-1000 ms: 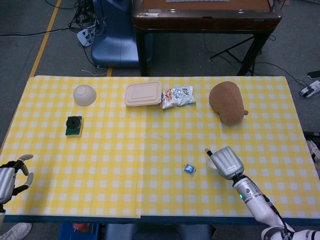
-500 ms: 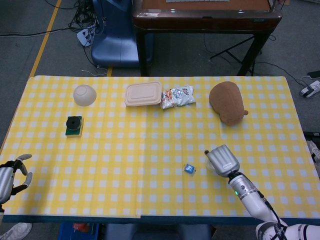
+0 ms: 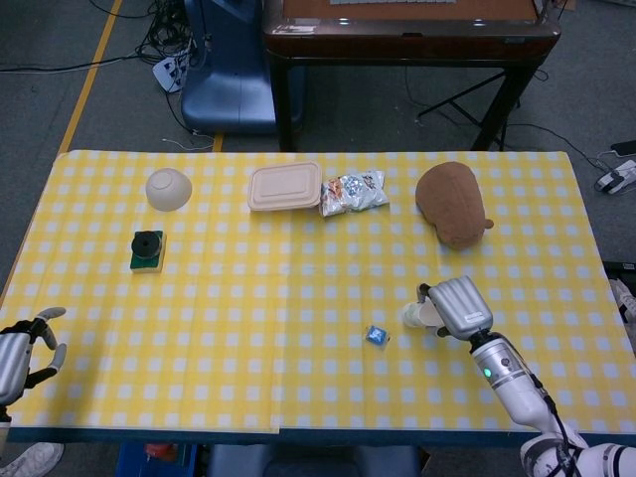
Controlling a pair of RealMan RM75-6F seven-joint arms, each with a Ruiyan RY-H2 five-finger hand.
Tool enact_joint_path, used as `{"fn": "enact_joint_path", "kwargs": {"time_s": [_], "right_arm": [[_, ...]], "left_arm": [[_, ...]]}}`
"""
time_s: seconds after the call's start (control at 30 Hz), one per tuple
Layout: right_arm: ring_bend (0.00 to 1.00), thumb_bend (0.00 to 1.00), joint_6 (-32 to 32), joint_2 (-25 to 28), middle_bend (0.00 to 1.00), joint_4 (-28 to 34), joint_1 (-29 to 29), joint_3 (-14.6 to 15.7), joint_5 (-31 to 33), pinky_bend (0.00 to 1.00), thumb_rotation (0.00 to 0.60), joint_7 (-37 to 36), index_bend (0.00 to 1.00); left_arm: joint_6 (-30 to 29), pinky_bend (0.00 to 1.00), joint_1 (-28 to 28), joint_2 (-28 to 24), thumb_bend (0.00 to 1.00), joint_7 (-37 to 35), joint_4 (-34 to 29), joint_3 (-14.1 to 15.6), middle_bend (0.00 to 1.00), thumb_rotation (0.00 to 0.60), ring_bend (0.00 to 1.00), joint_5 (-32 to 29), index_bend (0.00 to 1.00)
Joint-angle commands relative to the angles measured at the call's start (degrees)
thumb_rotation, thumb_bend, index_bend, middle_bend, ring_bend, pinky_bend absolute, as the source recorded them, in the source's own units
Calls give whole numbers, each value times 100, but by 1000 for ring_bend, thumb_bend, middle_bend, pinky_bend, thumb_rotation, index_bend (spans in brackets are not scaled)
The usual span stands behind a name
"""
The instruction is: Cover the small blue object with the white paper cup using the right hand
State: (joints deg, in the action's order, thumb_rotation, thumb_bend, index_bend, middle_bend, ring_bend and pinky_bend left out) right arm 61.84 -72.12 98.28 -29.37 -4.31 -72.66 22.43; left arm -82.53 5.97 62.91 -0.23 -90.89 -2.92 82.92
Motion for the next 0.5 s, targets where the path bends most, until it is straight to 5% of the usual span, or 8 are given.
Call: {"fn": "enact_joint_path", "kwargs": {"time_s": [0.03,0.5], "right_arm": [[1000,0,-16,-87,1000,-692,74,-109,-497,1000,600,-1472,475],[1000,0,-264,-721,1000,-2569,-412,-40,-1677,1000,600,-5853,475]], "left_arm": [[0,498,1,10,422,31,-9,9,573,600,415,12,317],[45,498,13,8,422,24,-3,6,573,600,415,-26,316]]}}
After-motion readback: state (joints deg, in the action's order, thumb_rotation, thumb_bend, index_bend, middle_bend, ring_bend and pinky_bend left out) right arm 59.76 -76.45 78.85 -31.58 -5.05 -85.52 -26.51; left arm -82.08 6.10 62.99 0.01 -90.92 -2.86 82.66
